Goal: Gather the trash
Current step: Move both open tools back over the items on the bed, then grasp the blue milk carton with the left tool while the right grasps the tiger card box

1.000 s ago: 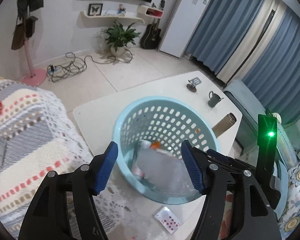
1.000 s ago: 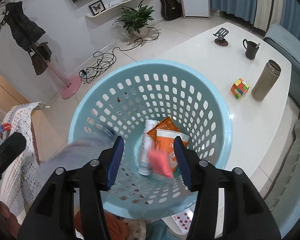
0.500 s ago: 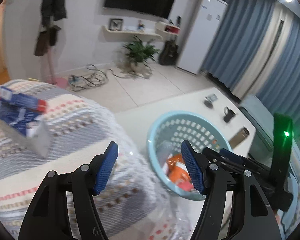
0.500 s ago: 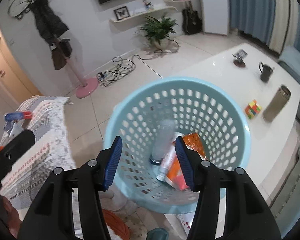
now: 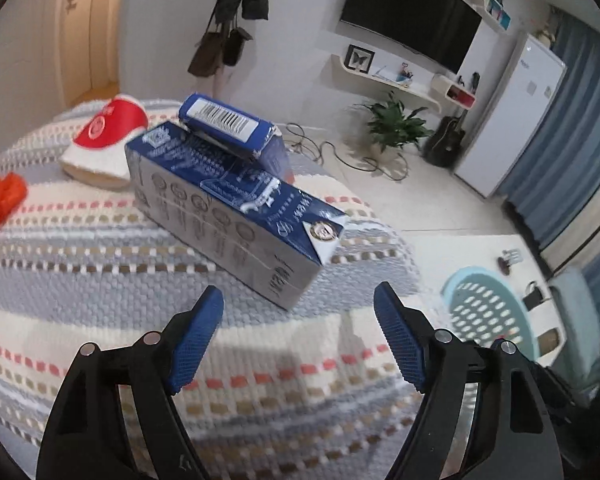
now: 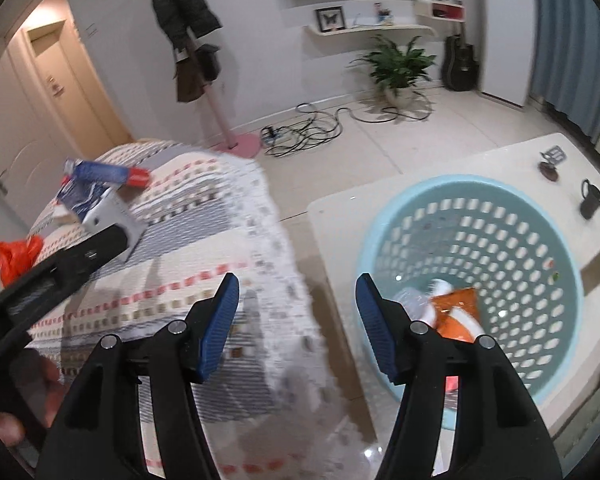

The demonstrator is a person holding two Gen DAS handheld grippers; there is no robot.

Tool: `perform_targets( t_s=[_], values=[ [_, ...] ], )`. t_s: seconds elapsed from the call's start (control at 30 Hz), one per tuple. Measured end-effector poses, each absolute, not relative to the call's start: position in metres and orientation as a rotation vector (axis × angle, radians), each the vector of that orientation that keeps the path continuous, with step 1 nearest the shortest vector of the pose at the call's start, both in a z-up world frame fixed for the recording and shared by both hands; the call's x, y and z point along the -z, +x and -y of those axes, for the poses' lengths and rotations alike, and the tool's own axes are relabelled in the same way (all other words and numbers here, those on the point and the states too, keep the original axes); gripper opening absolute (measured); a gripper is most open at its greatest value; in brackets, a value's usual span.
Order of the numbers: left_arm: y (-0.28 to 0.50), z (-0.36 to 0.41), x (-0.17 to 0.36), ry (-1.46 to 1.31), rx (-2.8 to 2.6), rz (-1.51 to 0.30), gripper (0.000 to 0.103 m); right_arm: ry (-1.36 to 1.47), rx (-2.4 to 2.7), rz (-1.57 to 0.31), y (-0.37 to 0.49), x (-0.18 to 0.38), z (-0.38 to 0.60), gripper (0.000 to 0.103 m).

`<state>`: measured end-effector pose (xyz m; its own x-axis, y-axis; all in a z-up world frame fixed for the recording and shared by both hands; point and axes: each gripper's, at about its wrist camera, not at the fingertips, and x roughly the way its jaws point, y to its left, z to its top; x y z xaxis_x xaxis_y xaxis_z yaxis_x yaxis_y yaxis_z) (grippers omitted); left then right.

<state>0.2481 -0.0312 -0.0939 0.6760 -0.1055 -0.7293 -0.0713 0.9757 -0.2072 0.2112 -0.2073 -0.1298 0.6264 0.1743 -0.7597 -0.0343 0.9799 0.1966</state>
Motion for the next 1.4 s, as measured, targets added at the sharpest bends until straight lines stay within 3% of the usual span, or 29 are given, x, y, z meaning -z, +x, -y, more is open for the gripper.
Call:
perform_targets(
  t_s=[0.2, 0.53, 0.8, 1.03, 1.2, 1.27, 1.4],
  values=[
    [0.256, 0.014, 0.091, -0.234, -0.05, -0.821, 0.07, 0.143, -0.143, -0.901, 0.215, 0.13, 0.192, 0.057],
    [0.216, -0.077, 0.089, -0.382, -0.136, -0.827, 0.07, 0.083, -0.214, -0.877, 0.227, 0.112, 0.158, 0.058],
    [0.175, -0.118, 0.086, -0.331, -0.231, -0.772, 0.07, 0.019, -0.303, -0.861, 0.241, 0.088, 0.093, 0.062],
    [0.148, -0.125, 0.067, -0.228, -0.299, -0.609, 0.075, 0.187, -0.319, -0.973, 0.289, 0.1, 0.056, 0.063],
    [0.143, -0.127, 0.066, -0.255, -0.265, -0.6, 0.078, 0.331, -0.264, -1.033, 0.319, 0.111, 0.043, 0.063],
    [0.143, -0.127, 0.065, -0.254, -0.268, -0.592, 0.078, 0.369, -0.255, -1.069, 0.326, 0.117, 0.036, 0.064],
    [0.141, -0.128, 0.066, -0.263, -0.271, -0.589, 0.078, 0.378, -0.202, -1.076, 0.333, 0.117, 0.021, 0.076]
  ],
)
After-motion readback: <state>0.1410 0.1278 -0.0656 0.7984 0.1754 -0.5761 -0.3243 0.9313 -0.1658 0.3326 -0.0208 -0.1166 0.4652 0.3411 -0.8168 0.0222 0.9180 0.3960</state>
